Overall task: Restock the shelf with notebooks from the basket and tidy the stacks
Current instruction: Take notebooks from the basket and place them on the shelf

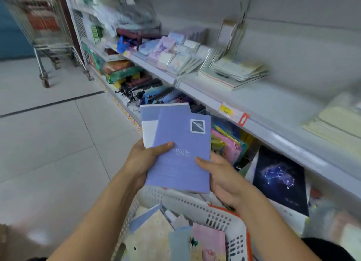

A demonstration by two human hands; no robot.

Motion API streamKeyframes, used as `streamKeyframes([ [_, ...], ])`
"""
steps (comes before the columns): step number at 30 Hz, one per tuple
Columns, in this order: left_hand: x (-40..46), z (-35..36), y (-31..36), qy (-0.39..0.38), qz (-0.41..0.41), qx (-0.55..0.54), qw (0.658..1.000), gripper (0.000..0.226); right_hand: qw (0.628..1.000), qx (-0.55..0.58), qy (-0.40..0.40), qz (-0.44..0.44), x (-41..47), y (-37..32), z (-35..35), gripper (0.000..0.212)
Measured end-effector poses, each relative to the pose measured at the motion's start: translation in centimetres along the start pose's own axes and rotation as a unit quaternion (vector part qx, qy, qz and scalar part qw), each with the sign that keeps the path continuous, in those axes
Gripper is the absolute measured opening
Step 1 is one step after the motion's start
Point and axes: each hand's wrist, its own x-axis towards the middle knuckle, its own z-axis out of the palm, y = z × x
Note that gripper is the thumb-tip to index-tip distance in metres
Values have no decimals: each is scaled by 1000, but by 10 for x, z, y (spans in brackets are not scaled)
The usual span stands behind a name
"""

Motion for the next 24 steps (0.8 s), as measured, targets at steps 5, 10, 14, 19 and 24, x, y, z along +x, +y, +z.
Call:
streamKeyframes([
  [5,33,53,91,-53,64,34,996,22,999,9,2,-46,-7,-88,-5,32],
  [10,62,89,143,-77,80,-24,994,27,968,204,111,-91,33,-156,-18,24],
  [14,84,89,137,-84,54,-48,994,50,936,268,188,-128,95,-206,-50,26],
  [19,97,77,109,-68,35,-30,997,35,927,230,277,-103,162,-245,-93,38],
  [24,114,58,89,-44,14,-17,999,30,944,43,319,-73,178,-262,-107,20],
])
